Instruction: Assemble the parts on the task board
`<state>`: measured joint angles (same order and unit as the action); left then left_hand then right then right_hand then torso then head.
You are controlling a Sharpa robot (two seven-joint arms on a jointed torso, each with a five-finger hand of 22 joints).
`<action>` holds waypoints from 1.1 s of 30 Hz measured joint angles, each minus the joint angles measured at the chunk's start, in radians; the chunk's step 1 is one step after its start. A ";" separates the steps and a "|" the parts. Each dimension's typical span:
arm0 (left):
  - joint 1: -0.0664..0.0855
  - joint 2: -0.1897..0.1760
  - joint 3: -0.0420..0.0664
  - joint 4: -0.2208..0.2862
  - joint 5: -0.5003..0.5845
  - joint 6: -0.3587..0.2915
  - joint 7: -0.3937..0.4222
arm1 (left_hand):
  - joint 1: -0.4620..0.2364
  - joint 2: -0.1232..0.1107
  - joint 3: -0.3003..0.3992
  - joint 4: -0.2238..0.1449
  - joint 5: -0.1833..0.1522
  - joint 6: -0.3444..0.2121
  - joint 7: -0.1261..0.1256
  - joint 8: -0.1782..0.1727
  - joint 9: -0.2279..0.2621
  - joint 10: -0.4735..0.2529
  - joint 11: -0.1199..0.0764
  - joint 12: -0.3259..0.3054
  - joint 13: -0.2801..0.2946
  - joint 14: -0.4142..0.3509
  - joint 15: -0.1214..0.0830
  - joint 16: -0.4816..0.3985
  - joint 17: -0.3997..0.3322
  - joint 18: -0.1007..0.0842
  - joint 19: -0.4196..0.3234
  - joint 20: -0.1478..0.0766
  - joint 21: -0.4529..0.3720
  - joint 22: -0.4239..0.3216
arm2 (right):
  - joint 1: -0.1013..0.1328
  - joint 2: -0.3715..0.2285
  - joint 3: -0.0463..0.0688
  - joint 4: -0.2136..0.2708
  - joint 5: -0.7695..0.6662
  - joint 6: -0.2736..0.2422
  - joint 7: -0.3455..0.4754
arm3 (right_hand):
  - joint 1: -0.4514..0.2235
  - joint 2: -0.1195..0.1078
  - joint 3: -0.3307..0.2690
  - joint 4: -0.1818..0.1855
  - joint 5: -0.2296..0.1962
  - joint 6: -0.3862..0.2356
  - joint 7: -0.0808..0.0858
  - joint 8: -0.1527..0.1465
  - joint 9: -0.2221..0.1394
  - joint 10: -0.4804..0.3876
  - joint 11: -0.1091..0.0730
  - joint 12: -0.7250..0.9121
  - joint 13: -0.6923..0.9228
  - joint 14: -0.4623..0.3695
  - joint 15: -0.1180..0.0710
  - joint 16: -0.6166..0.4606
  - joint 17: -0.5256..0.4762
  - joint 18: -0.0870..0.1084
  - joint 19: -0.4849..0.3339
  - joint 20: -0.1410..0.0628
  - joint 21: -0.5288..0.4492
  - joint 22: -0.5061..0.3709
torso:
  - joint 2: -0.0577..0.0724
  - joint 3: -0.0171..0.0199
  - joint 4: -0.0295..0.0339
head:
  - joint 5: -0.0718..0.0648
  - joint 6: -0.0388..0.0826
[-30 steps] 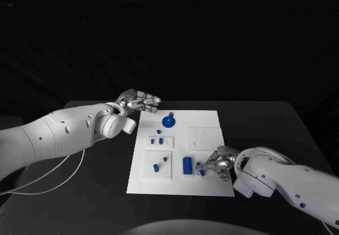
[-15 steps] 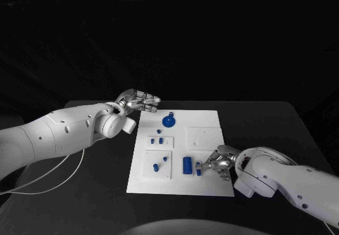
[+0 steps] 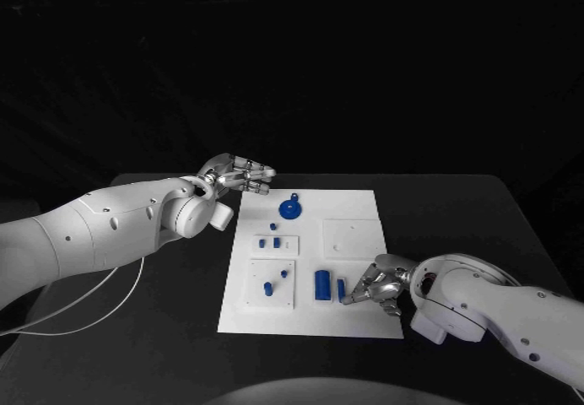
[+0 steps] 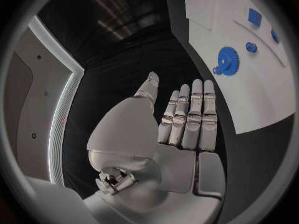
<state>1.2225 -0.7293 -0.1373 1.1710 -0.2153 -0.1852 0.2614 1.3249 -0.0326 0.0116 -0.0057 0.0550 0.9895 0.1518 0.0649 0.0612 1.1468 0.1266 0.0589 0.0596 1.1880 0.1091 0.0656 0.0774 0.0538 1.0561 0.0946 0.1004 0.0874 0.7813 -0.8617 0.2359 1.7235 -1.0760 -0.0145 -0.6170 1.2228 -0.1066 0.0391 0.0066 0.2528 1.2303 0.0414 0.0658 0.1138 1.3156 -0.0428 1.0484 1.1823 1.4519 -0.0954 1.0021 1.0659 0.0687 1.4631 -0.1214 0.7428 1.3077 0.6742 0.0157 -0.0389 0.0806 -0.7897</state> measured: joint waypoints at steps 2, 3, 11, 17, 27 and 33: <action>0.000 0.000 0.000 0.000 0.000 0.000 0.000 | 0.000 0.000 0.000 0.000 0.000 0.000 0.000 0.000 0.000 0.000 0.000 0.000 0.000 0.000 0.000 0.000 0.000 0.000 0.000 0.000 0.000 0.000 | -0.001 -0.001 0.000 0.001 0.000 0.016 0.004 | 0.000 0.000 0.000 0.000 -0.009 0.001 -0.001 0.000 0.000 0.000 0.000 0.000 0.000 0.000 0.000 0.000 0.000 0.000 0.000 0.000 0.000 0.000 | 0.000 0.0000 0.0003 | -0.001 0.000; 0.000 0.000 0.000 0.000 0.000 0.000 0.000 | 0.000 0.000 0.000 0.000 0.000 0.000 0.000 0.000 0.000 0.000 0.000 0.000 0.000 0.000 0.000 0.000 0.000 0.000 0.000 0.000 0.000 0.000 | -0.001 -0.001 0.000 0.001 0.000 0.022 0.005 | 0.000 0.000 0.000 0.000 -0.013 0.003 -0.003 0.000 0.000 0.000 0.000 0.000 0.000 0.000 0.000 0.000 0.000 0.000 0.000 0.000 0.000 0.000 | 0.000 0.0000 0.0004 | -0.001 0.000; 0.000 0.000 0.000 0.000 -0.001 0.001 -0.001 | 0.000 0.000 0.000 0.000 0.000 0.000 0.000 0.000 0.000 0.000 0.000 0.000 0.000 0.000 0.000 0.000 0.000 0.000 0.000 0.000 0.000 0.000 | -0.004 0.005 0.000 -0.004 0.000 0.044 0.007 | -0.015 0.015 0.007 0.007 -0.022 0.010 -0.003 0.000 0.000 0.000 0.000 0.000 0.000 0.000 0.000 0.000 0.003 0.000 0.000 0.000 0.000 0.000 | 0.000 -0.0006 0.0011 | -0.002 0.001; 0.000 0.000 0.000 0.000 -0.002 0.002 -0.002 | 0.000 0.000 0.000 0.000 0.000 0.000 0.000 0.000 0.000 0.000 0.000 0.000 0.000 0.000 0.000 0.000 0.000 0.000 0.000 0.000 0.000 0.000 | -0.005 0.016 0.000 -0.016 -0.005 0.040 0.001 | -0.065 0.084 -0.011 -0.016 -0.020 0.012 -0.005 0.000 0.003 0.004 -0.004 0.000 0.002 0.005 -0.005 0.000 0.002 0.000 0.000 0.000 0.000 0.000 | 0.000 -0.0006 0.0017 | -0.002 0.000; 0.000 0.000 0.000 0.000 -0.002 0.002 -0.003 | 0.000 0.000 0.003 0.003 0.000 0.000 0.000 0.000 0.000 0.000 0.000 0.000 0.000 0.000 0.000 0.000 0.000 0.000 0.000 0.000 0.000 0.000 | -0.007 0.036 0.000 -0.036 -0.026 0.016 -0.021 | -0.129 0.031 0.335 0.038 -0.196 0.018 -0.011 0.000 0.002 0.013 -0.002 0.000 0.003 0.005 -0.005 0.000 0.002 0.000 0.000 0.000 0.000 0.000 | 0.000 -0.0006 0.0012 | -0.005 -0.001; 0.000 0.000 0.000 0.000 -0.002 0.003 -0.003 | 0.000 0.000 0.003 0.003 0.000 0.000 0.000 0.000 0.000 0.000 0.000 0.000 0.000 0.000 0.000 0.000 0.000 0.000 0.000 0.000 0.000 0.000 | -0.007 0.044 0.000 -0.040 -0.035 0.004 -0.028 | -0.137 0.023 0.383 0.013 -0.199 0.020 -0.012 0.001 0.006 0.012 -0.002 0.000 0.004 0.005 -0.005 0.000 0.002 0.000 0.000 0.000 0.000 0.000 | 0.000 -0.0005 0.0012 | -0.005 -0.002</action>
<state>1.2225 -0.7297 -0.1374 1.1712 -0.2174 -0.1827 0.2581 1.3249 -0.0326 0.0145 -0.0029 0.0550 0.9895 0.1518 0.0649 0.0612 1.1468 0.1266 0.0589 0.0596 1.1880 0.1091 0.0656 0.0774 0.0537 1.0561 0.0946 0.1004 0.0874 0.7739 -0.8179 0.2355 1.6834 -1.1112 -0.0107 -0.6446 1.0857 -0.0832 0.4217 0.0195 0.0541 1.2498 0.0290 0.0664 0.1201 1.3281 -0.0450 1.0485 1.1867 1.4565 -0.1000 1.0021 1.0681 0.0687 1.4631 -0.1214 0.7429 1.3075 0.6746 0.0152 -0.0378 0.0757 -0.7912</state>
